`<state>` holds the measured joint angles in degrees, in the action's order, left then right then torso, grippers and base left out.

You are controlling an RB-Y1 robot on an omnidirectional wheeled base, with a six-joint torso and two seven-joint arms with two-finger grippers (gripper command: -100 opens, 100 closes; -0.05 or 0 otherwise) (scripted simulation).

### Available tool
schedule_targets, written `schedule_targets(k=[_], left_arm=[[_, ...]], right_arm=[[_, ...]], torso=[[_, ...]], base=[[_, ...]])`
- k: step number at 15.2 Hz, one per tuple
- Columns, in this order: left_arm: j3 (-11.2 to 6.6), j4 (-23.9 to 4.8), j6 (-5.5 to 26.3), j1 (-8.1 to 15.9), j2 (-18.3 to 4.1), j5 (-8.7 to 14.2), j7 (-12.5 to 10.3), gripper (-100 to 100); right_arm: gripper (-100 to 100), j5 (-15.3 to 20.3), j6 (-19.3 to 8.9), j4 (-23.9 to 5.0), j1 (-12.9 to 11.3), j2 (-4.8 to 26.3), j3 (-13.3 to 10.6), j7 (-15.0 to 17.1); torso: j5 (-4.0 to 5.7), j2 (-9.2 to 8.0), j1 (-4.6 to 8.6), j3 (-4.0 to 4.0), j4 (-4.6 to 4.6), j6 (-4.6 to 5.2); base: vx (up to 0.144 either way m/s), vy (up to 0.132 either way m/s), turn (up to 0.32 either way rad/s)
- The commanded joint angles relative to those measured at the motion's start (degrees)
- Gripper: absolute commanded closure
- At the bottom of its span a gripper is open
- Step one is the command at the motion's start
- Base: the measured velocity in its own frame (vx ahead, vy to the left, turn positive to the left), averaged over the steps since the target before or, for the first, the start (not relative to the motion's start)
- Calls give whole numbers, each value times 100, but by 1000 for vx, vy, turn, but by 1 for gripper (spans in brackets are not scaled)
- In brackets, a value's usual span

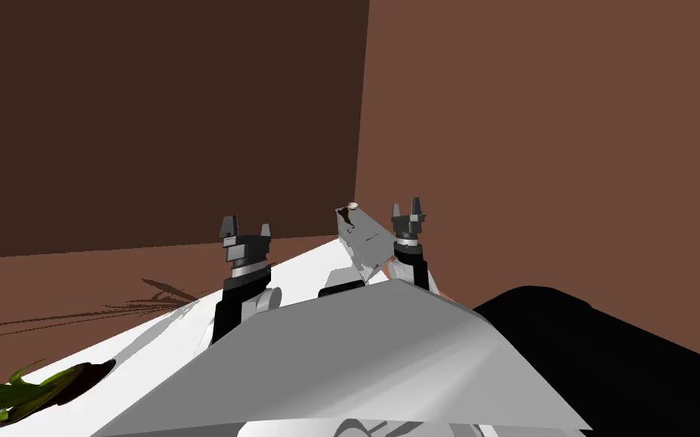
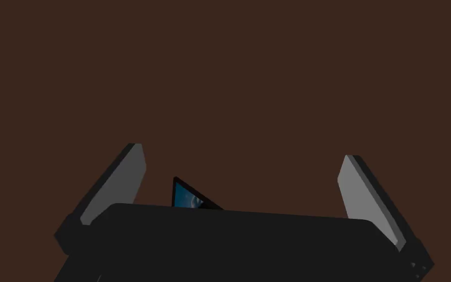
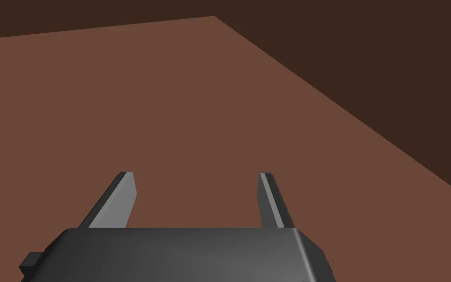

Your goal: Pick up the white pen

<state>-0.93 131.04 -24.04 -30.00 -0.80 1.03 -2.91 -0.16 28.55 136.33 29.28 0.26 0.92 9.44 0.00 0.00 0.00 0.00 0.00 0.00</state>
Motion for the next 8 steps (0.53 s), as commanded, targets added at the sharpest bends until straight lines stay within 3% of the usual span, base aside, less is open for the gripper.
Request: schedule_targets(k=[1, 4, 8], left_arm=[[0, 0, 0, 0, 0, 0, 0, 0], [1, 0, 0, -1, 1, 0, 0, 0], [0, 0, 0, -1, 1, 0, 0, 0]], right_arm=[[-100, -16, -80, -29, -6, 187, 25, 74], [-100, -80, -401, -146, -30, 571, 124, 372], [-100, -147, -733, -267, -55, 791, 226, 680]], torso=[[0, 0, 0, 0, 0, 0], [-6, 10, -30, -6, 2, 0], [-7, 32, -31, -18, 7, 1]], base=[[3, 35, -4], [40, 92, -42], [71, 75, -53]])
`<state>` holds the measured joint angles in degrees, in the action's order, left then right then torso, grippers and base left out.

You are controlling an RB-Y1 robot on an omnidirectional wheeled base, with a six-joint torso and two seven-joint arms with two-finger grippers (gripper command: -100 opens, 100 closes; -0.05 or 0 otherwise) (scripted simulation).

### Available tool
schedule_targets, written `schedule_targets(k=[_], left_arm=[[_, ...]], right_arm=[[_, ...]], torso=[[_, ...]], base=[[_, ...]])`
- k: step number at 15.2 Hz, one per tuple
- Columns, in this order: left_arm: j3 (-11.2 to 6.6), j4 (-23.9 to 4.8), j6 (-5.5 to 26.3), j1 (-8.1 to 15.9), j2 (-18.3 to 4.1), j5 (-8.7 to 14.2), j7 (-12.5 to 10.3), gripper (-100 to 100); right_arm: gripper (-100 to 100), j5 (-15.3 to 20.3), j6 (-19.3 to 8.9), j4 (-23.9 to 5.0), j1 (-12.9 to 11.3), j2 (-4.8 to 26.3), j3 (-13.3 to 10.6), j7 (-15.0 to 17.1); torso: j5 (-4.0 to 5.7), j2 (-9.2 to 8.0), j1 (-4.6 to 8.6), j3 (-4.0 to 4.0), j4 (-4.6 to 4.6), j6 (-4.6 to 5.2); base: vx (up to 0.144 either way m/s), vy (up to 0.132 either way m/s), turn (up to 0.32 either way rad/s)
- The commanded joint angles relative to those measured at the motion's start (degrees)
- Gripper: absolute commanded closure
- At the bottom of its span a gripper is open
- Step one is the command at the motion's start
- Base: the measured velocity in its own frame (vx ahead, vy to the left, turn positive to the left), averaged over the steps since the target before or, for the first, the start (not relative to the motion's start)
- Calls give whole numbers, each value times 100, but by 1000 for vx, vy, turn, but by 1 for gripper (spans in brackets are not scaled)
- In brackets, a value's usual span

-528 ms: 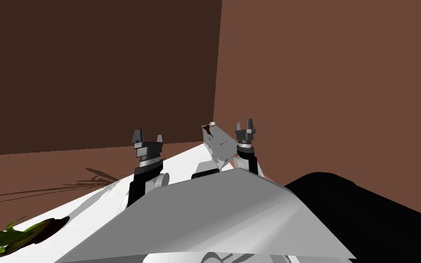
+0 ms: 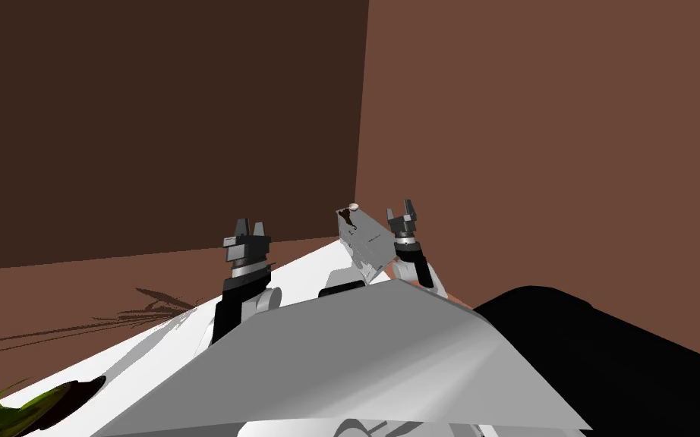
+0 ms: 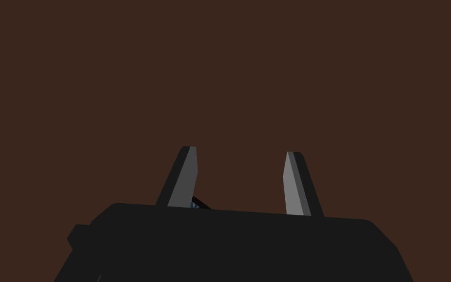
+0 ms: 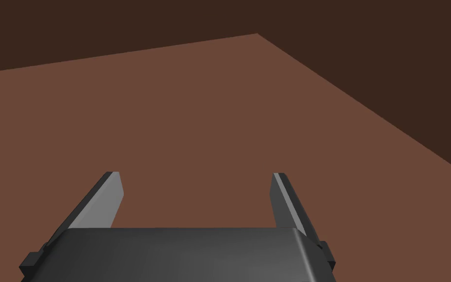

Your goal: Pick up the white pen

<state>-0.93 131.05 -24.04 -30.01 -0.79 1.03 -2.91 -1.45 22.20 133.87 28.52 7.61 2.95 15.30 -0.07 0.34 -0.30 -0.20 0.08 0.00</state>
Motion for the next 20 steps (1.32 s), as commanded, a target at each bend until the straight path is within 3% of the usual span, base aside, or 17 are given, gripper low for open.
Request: schedule_targets(k=[1, 2, 7, 9, 10, 11, 15, 16, 17, 19, 20], left_arm=[[0, 0, 0, 0, 0, 0, 0, 0], [0, 0, 0, 0, 0, 0, 0, 0], [0, 0, 0, 0, 0, 0, 0, 0], [0, 0, 0, 0, 0, 0, 0, 0], [0, 0, 0, 0, 0, 0, 0, 0], [0, 0, 0, 0, 0, 0, 0, 0], [0, 0, 0, -1, 0, 0, 0, 0], [0, 0, 0, -1, 0, 0, 0, 0], [0, 0, 0, 0, 0, 0, 0, 0], [0, 0, 0, 0, 0, 0, 0, 0], [0, 0, 0, 0, 0, 0, 0, 0]], right_arm=[[-100, -58, -286, -93, 6, 153, 84, 277], [-100, -58, -296, -93, 6, 153, 84, 277], [-100, -198, -890, -348, -46, 398, 300, 881], [-100, -198, -999, -348, -46, 398, 300, 929], [-100, -251, -1203, -445, -65, 466, 382, 1175], [-100, -251, -1265, -445, -65, 466, 382, 1175], [-100, -365, -1825, -653, -108, 580, 559, 1690], [-100, -365, -1837, -653, -108, 580, 559, 1705], [-100, -426, -2063, -764, -130, 628, 652, 1908], [-100, -426, -2140, -764, -130, 628, 652, 1986], [-100, -488, -2379, -877, -153, 670, 749, 2200]], torso=[[0, 0, 0, 0, 0, 0], [1, 2, 3, -1, 1, 1], [2, 6, 9, -4, 2, 1], [1, 11, 5, -6, 2, 0], [2, 5, 9, -3, 1, -1], [2, 1, 10, -1, 0, 1], [3, 16, 9, -9, 3, 1], [2, 20, 8, -11, 4, 1], [2, 13, 11, -8, 4, 0], [3, 8, 12, -5, 2, 0], [3, 2, 15, -2, 1, 0]], base=[[82, 64, -54], [82, 47, -49], [88, 54, -62], [82, 56, -46], [60, 46, -63], [70, 45, -62], [111, 58, -74], [84, 46, -34], [77, 46, -78], [71, 45, -45], [77, 42, -55]])
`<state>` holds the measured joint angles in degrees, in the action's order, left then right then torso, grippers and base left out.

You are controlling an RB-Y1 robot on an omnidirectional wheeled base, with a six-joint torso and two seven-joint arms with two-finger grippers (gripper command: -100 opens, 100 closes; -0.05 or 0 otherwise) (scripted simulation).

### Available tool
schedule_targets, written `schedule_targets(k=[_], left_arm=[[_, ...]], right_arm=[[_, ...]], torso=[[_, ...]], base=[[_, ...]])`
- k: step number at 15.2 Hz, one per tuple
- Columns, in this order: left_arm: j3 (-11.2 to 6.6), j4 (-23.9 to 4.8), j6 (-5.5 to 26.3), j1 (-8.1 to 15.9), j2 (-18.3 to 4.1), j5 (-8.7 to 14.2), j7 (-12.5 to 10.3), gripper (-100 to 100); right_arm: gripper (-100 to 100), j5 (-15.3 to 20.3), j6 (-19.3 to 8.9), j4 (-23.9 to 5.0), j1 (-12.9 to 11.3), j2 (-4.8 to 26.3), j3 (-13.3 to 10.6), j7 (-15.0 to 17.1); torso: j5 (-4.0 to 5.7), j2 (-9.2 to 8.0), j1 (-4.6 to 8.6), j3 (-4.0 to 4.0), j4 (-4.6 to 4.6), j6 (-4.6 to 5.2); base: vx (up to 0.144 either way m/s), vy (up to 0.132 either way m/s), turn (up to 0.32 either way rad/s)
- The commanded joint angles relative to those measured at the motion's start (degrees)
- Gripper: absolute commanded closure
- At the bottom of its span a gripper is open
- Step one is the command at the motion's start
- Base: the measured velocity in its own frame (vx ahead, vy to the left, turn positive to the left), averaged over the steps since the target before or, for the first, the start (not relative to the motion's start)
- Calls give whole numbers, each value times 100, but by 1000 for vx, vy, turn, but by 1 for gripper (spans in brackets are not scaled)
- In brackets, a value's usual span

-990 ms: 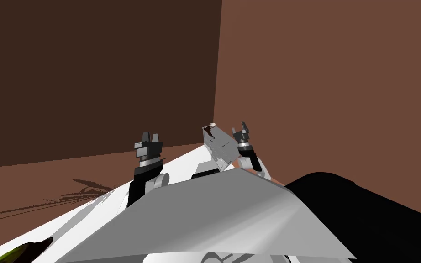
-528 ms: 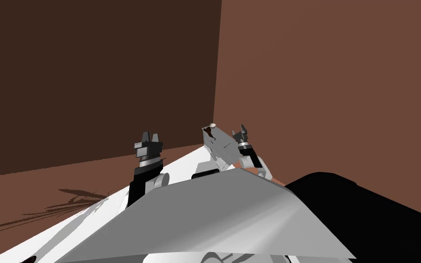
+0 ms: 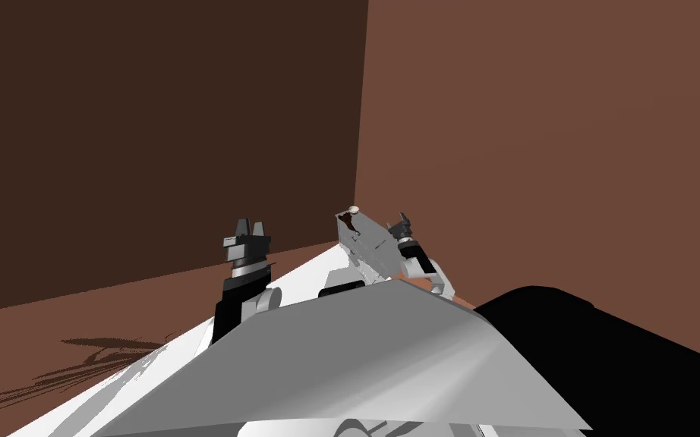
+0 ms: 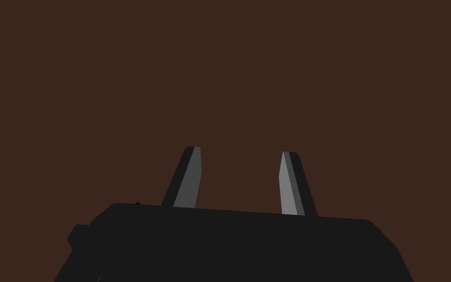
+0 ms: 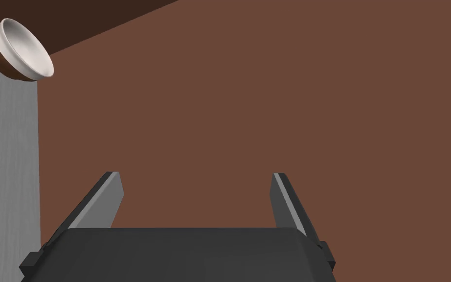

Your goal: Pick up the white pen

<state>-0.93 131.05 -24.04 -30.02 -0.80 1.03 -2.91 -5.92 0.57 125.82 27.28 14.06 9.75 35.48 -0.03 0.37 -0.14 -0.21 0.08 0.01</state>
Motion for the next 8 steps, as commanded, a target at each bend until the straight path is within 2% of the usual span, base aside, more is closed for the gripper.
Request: schedule_targets(k=[1, 2, 3, 5, 6, 8], left_arm=[[0, 0, 0, 0, 0, 0, 0, 0], [0, 0, 0, 0, 0, 0, 0, 0], [0, 0, 0, 0, 0, 0, 0, 0], [0, 0, 0, 0, 0, 0, 0, 0], [0, 0, 0, 0, 0, 0, 0, 0], [0, 0, 0, 0, 0, 0, 0, 0]], right_arm=[[-100, -41, -286, -72, -29, 25, 69, 258], [-100, -41, -290, -72, -29, 25, 69, 258], [-100, -105, -487, -189, -53, 61, 168, 482], [-100, -105, -611, -189, -53, 61, 168, 555], [-100, -171, -787, -308, -77, 93, 268, 763], [-100, -171, -938, -308, -77, 93, 268, 859]], torso=[[0, 0, 0, 0, 0, 0], [0, 3, 0, -2, 1, 0], [0, 0, 2, -1, 0, -2], [0, 3, -2, -2, 1, 0], [-1, 2, -3, -1, 1, -2], [-2, 8, -7, -5, 2, -1]], base=[[92, 42, -77], [69, 35, -36], [72, 45, -76], [85, 51, -52], [97, 62, -67], [87, 53, -57]])
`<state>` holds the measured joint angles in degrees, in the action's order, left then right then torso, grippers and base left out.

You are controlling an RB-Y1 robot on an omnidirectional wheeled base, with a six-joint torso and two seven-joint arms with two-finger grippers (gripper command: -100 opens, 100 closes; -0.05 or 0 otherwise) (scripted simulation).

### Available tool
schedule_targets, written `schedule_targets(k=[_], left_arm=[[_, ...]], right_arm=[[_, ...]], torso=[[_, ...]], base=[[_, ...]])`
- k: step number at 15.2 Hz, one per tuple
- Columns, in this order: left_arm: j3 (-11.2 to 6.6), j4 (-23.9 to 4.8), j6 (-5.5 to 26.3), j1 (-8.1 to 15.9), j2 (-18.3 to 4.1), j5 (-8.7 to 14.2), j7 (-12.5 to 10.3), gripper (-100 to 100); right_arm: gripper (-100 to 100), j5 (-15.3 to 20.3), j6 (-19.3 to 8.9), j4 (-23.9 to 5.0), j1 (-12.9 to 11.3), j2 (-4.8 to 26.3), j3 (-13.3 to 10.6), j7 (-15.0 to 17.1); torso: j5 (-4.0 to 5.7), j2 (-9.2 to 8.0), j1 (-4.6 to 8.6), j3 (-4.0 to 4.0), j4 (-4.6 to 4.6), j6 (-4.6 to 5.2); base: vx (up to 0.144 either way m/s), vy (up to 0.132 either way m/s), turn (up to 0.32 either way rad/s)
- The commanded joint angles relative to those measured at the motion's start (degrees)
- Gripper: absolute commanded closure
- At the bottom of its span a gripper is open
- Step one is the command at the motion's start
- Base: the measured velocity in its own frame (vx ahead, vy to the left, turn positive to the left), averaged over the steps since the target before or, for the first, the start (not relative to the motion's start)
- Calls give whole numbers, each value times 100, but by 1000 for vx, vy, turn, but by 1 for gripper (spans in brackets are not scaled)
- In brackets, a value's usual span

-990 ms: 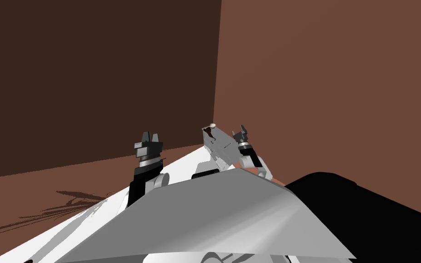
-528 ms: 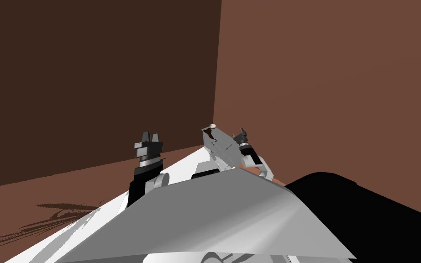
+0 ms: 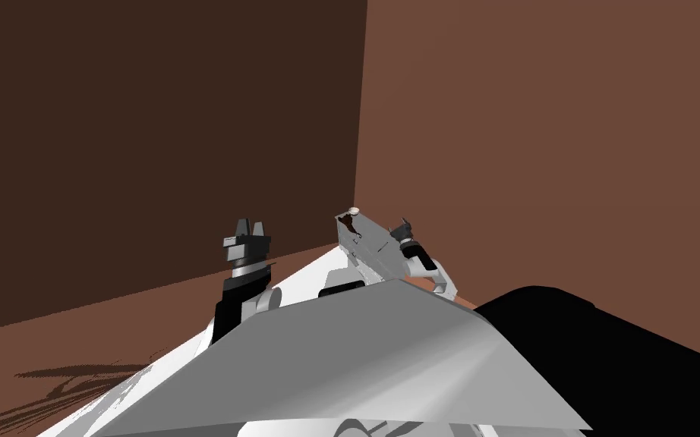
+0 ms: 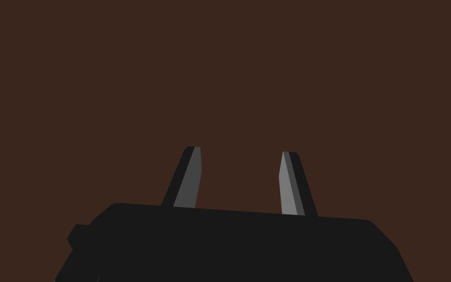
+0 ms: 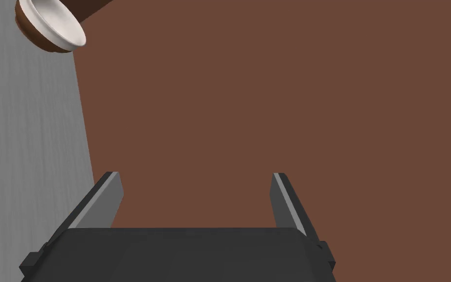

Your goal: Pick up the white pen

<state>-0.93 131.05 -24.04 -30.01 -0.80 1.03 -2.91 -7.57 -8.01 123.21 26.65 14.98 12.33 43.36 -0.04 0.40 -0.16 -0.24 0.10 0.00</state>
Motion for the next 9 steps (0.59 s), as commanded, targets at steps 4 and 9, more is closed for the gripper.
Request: schedule_targets(k=[4, 9], left_arm=[[0, 0, 0, 0, 0, 0, 0, 0], [0, 0, 0, 0, 0, 0, 0, 0]], right_arm=[[-100, -139, -596, -291, -64, 48, 217, 596], [-100, -207, -1090, -415, -89, 65, 322, 1007]], torso=[[1, -1, 4, 1, 0, 0], [0, 3, -3, -1, 0, 1]], base=[[86, 43, -64], [89, 53, -65]])
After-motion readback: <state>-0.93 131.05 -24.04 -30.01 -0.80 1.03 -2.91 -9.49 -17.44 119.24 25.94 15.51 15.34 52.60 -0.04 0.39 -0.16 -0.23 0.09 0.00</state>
